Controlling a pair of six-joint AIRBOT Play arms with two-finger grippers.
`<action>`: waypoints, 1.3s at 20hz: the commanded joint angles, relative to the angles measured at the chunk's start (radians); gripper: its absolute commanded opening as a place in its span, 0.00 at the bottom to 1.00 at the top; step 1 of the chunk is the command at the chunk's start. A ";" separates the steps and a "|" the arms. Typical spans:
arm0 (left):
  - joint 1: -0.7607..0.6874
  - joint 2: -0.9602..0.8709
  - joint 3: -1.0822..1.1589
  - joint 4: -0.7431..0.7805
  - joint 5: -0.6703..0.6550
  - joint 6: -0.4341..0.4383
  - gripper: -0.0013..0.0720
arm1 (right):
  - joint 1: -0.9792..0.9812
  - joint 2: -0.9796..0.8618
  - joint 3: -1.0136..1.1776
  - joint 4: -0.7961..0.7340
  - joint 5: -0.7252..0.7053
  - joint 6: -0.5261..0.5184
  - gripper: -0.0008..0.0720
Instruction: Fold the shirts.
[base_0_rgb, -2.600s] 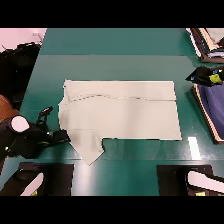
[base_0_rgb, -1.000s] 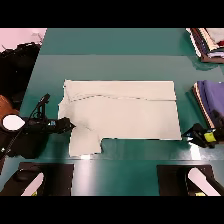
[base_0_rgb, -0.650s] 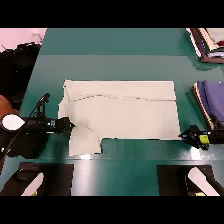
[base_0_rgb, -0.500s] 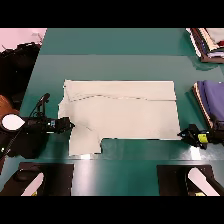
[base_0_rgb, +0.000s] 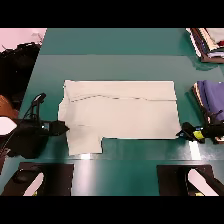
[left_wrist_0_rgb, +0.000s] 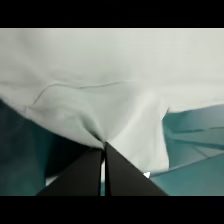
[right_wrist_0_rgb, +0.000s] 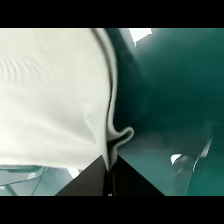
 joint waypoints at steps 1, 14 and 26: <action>0.000 0.118 0.014 0.075 -0.212 -0.061 0.05 | 0.021 0.117 0.077 -0.063 0.147 0.002 0.03; 0.000 -0.024 0.185 0.075 -0.056 -0.016 0.05 | 0.037 0.116 0.402 -0.058 0.201 0.025 0.03; 0.000 -0.525 0.371 0.077 0.438 0.061 0.79 | 0.201 -0.591 0.869 0.153 0.047 0.008 0.55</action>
